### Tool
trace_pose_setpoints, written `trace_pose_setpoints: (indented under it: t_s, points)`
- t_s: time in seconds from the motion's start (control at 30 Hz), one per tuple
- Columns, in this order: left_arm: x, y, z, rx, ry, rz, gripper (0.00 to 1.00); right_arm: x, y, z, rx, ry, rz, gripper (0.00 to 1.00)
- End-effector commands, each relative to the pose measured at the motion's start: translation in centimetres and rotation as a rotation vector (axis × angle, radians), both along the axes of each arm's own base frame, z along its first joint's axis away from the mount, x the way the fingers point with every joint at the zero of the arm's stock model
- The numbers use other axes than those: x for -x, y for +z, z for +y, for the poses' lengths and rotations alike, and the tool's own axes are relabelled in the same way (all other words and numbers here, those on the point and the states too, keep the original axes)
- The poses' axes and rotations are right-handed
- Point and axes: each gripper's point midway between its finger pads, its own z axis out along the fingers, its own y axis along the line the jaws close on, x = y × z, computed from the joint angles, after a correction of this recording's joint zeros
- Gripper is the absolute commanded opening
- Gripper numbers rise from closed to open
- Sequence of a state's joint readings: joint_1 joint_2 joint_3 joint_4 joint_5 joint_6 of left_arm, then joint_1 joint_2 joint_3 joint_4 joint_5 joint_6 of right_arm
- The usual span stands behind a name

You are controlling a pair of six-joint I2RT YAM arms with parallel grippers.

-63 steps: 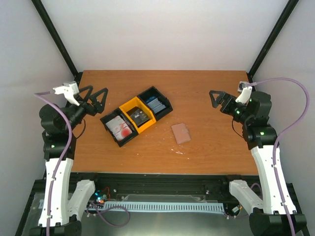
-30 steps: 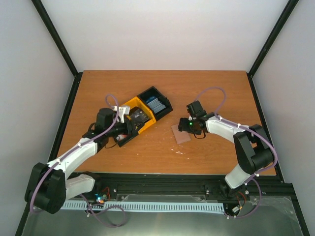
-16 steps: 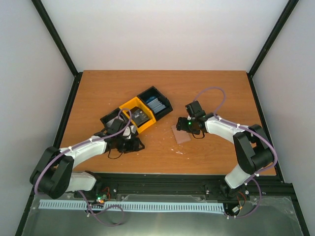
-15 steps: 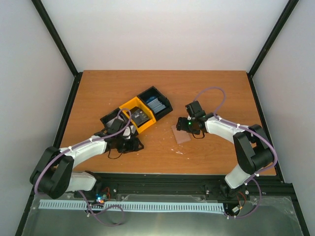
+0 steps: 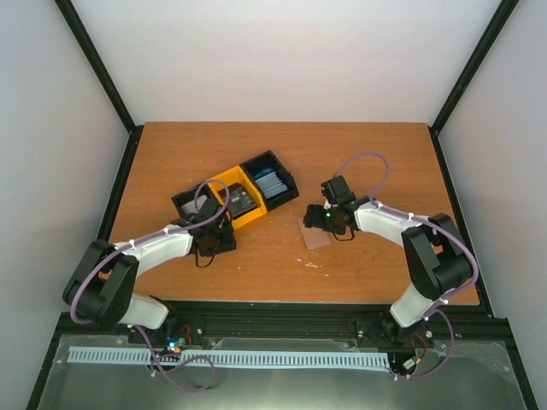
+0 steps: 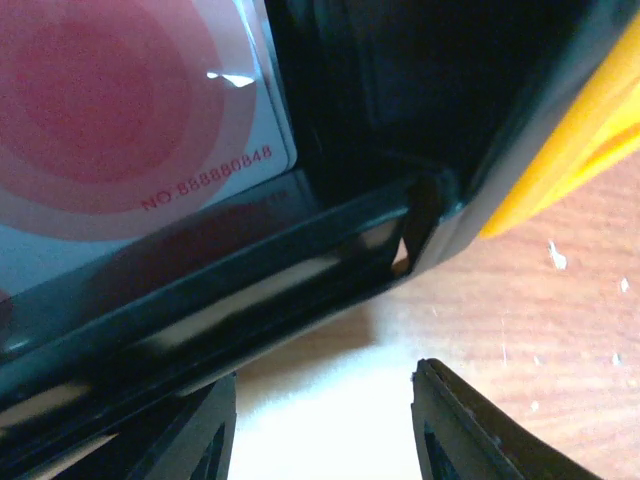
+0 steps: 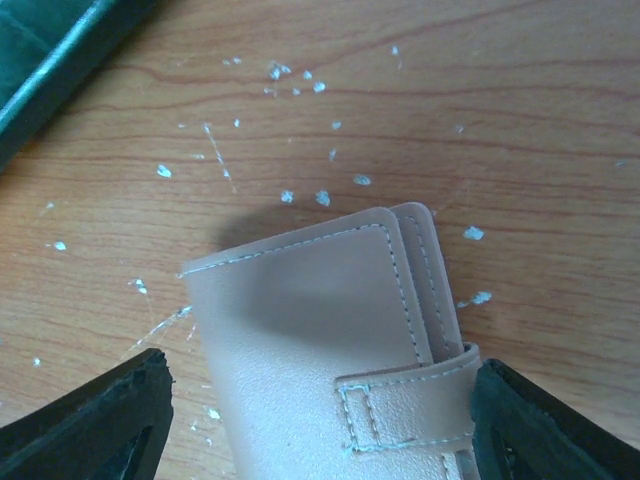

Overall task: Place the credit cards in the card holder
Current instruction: Move the storage box to the center of the board, then open the card holder at the center of the board.

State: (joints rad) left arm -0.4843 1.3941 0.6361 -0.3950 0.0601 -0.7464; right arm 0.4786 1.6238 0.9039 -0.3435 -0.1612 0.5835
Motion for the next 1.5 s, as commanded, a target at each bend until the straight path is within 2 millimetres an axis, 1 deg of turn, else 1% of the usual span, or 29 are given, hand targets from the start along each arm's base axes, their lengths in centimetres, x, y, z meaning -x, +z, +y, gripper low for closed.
trace_pose_setpoints:
  t_s: [0.0,0.2,0.33,0.4,0.53,0.57,0.63,0.7,0.73,0.77,0.87,0.9,0.97,1.03,1.1,1.17,1.27,1.33,1.4,1.47]
  points:
    - [-3.4,0.9,1.3,-0.063,0.094,-0.104,0.5,0.1,-1.0,0.8,-0.008,0.026,0.022,0.8]
    - [-6.4,1.3,1.3,-0.063,0.093,-0.159,0.48,0.3,-2.2,0.4,0.067,0.026,0.038,0.79]
    - [-8.2,1.6,2.2,-0.06,0.111,-0.187,0.48,0.2,-2.4,-0.3,0.153,0.01,0.024,0.79]
    - [-9.0,2.0,2.3,-0.056,0.111,-0.206,0.48,0.2,-2.3,-0.8,0.196,-0.006,0.015,0.78]
    - [-9.8,2.5,1.1,-0.01,0.067,-0.231,0.48,0.0,-1.5,-1.7,0.275,-0.039,-0.027,0.79]
    - [-9.7,2.5,0.8,0.005,0.052,-0.228,0.48,0.0,-1.1,-1.9,0.288,-0.051,-0.039,0.79]
    - [-9.9,3.1,-0.1,0.052,0.02,-0.254,0.49,-0.2,-0.2,-2.7,0.315,-0.087,-0.069,0.81]
    - [-9.6,3.5,-0.9,0.1,-0.012,-0.269,0.51,-0.4,0.5,-3.3,0.331,-0.113,-0.095,0.82]
    - [-9.3,3.9,-1.3,0.128,-0.027,-0.279,0.53,-0.3,0.5,-3.1,0.314,-0.101,-0.096,0.83]
    - [-9.1,4.3,-1.7,0.154,-0.041,-0.29,0.55,-0.2,0.2,-2.4,0.278,-0.072,-0.086,0.83]
    - [-8.0,5.5,-2.9,0.246,-0.088,-0.316,0.59,1.0,-1.2,0.8,0.104,0.028,-0.006,0.83]
    - [-7.6,5.9,-3.3,0.276,-0.106,-0.33,0.6,1.2,-1.6,1.4,0.061,0.037,0.011,0.83]
    - [-6.8,6.8,-4.2,0.326,-0.148,-0.36,0.61,1.6,-2.2,1.7,0.025,0.031,0.034,0.83]
    - [-5.9,7.5,-5.0,0.359,-0.195,-0.392,0.61,1.6,-2.6,1.1,0.031,0.012,0.041,0.83]
    - [-5.2,8.2,-6.3,0.393,-0.263,-0.424,0.6,1.6,-2.6,0.8,0.025,0.009,0.04,0.81]
    - [-4.6,8.6,-7.9,0.428,-0.343,-0.443,0.6,1.9,-2.5,1.3,-0.008,0.033,0.052,0.78]
    - [-4.5,8.4,-10.3,0.47,-0.434,-0.427,0.57,2.9,-2.0,3.0,-0.11,0.078,0.082,0.75]
    - [-4.4,8.0,-11.9,0.494,-0.482,-0.407,0.53,3.0,-1.5,3.5,-0.158,0.08,0.08,0.74]
    - [-4.9,7.6,-13.1,0.507,-0.498,-0.397,0.47,2.8,-1.5,3.4,-0.159,0.057,0.077,0.73]
    - [-5.2,6.8,-14.1,0.514,-0.507,-0.377,0.41,2.6,-1.8,2.9,-0.14,0.02,0.072,0.69]
